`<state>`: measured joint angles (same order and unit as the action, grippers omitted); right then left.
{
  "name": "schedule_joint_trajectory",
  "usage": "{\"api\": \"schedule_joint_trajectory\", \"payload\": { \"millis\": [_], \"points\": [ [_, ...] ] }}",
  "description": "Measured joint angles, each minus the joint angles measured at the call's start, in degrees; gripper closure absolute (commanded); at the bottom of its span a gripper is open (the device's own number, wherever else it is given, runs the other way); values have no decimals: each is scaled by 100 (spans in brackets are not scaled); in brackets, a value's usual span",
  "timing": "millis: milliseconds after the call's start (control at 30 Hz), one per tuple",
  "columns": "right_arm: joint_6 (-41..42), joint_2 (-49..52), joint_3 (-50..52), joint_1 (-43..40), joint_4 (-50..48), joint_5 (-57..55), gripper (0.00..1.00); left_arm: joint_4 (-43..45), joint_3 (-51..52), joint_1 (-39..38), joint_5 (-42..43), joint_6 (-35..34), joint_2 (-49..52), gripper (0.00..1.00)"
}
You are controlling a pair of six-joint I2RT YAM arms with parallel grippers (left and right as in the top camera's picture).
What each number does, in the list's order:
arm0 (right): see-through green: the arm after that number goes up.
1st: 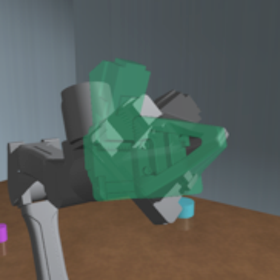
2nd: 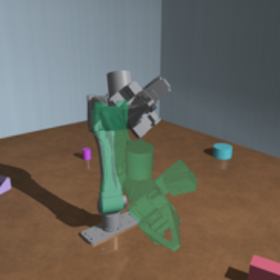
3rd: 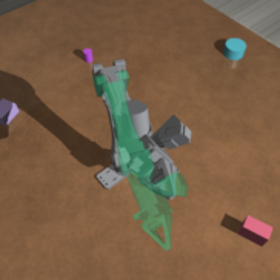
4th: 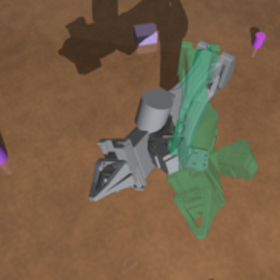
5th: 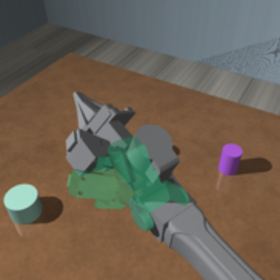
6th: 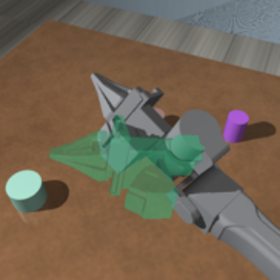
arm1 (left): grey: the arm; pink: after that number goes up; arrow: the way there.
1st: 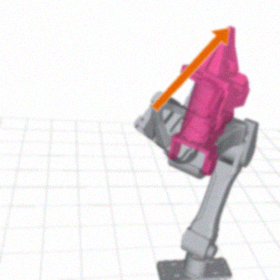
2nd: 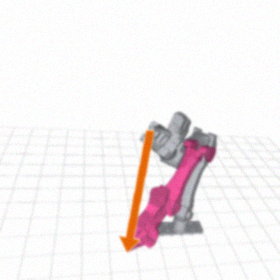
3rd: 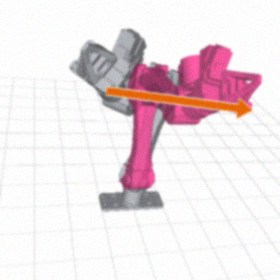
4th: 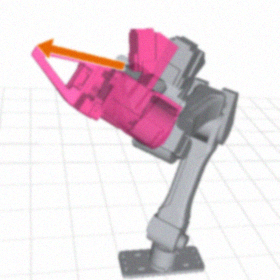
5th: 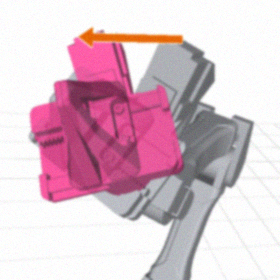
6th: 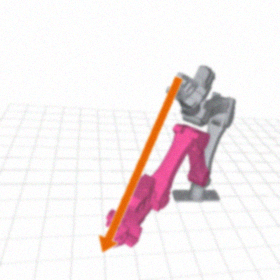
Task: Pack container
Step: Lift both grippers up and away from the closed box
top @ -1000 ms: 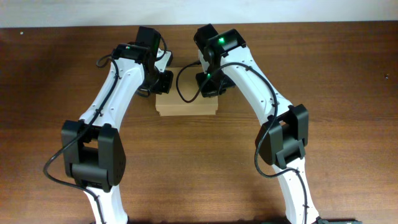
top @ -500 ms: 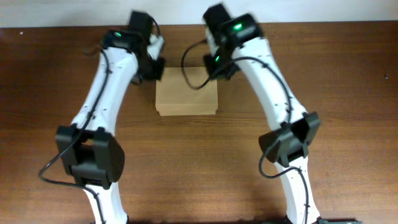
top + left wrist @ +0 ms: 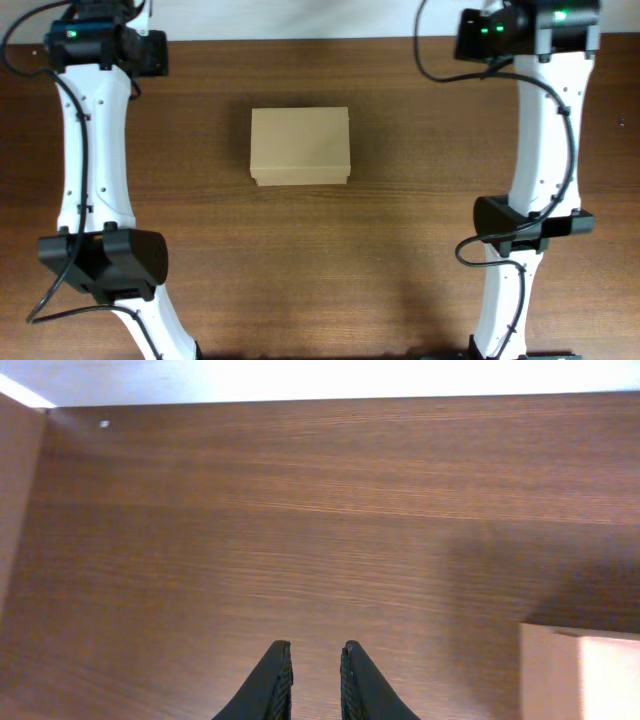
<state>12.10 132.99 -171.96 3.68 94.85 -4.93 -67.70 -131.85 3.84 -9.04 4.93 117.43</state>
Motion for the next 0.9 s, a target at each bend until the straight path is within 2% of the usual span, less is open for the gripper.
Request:
{"api": "schedule_joint_trajectory", "payload": {
  "millis": [200, 333, 400, 467, 500, 533, 567, 600, 633, 900],
  "points": [
    [173, -452, 17, -129, -262, 2, 96, -26, -251, 48, -160, 131, -44, 80],
    [225, -1292, 33, -125, -592, 0, 95, -179, -863, 61, -284, 155, -192, 78],
    [256, -1849, 31, -125, -715, 0, 88, -326, -1314, 85, -328, 184, -319, 64],
    [289, -2352, -4, -125, -791, 0, 70, -411, -1733, 138, -348, 199, -490, 54],
    [269, -2618, -37, -125, -820, -24, 55, -426, -1904, 177, -354, 188, -608, 46],
    [295, -2824, -72, -125, -822, -48, 22, -433, -2017, 205, -365, 210, -717, 35],
    [289, -2997, -101, -125, -822, -92, 1, -433, -2107, 234, -365, 201, -844, 19],
    [289, -3136, -129, -125, -815, -129, 1, -435, -2157, 258, -369, 216, -955, 4],
    [289, -3250, -146, -125, -802, -157, 1, -452, -2194, 269, -369, 205, -1060, 0],
    [282, -3257, -101, -125, -350, -254, 1, -1196, -2245, 190, -365, 195, -1172, 0]
  ]
}}
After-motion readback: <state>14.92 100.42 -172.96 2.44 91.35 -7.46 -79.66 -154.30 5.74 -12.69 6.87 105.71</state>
